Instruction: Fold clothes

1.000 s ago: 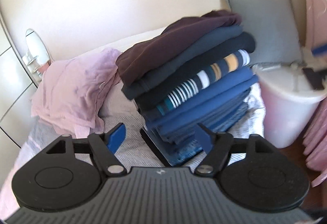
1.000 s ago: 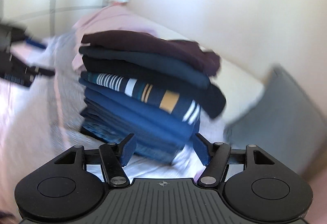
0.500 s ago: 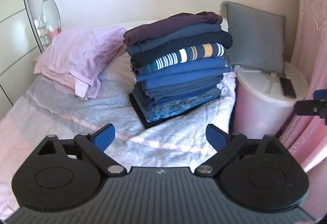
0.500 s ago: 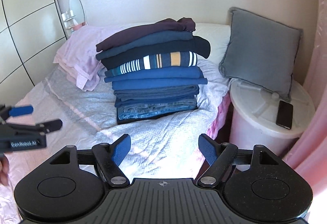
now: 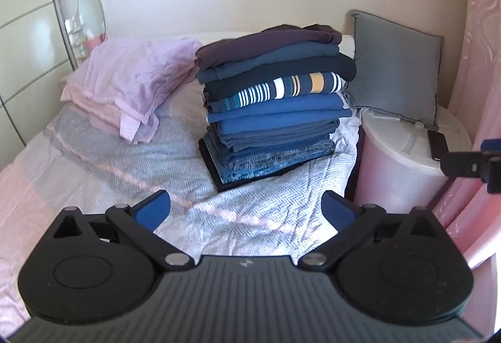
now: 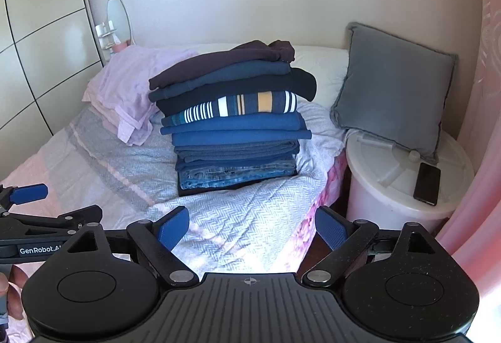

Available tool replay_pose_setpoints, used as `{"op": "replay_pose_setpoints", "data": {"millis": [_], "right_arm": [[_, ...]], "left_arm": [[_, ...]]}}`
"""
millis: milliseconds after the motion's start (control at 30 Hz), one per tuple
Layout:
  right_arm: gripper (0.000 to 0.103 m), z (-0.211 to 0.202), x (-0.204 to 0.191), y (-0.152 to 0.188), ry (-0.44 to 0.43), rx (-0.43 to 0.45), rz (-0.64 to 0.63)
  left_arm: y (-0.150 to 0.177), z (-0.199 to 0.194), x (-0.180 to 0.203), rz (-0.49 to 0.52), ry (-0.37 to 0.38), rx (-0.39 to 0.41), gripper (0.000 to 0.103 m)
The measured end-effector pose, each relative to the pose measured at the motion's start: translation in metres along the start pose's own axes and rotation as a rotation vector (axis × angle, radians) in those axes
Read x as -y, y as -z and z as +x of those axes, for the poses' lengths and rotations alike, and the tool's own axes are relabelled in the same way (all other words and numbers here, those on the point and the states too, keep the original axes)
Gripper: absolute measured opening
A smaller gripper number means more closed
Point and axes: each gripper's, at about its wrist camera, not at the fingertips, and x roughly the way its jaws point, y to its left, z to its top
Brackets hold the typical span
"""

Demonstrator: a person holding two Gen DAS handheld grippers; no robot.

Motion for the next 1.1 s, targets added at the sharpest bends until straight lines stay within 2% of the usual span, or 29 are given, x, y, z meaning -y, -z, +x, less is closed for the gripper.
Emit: {"op": "replay_pose_setpoints", "data": {"millis": [400,800,1100], "right_arm": [[0.09,-0.004,-0.017,0.002,0.011,-0.014,-0.031],[0.09,-0.003,-0.033,0.005,0.013,-0.015,-0.076],[0.09,0.006,-0.036,-0.009,0.012,0.009,-0.119]], "left_arm": [[0.003,-0.016,-0.002,-0.046,0.012,0.056,0.101],[0.004,-0.011,-0.002,-0.044,0.008,0.047,0.101],[-0.007,0.005,0.0,-0.059,-0.015,0.027,0.101]]}}
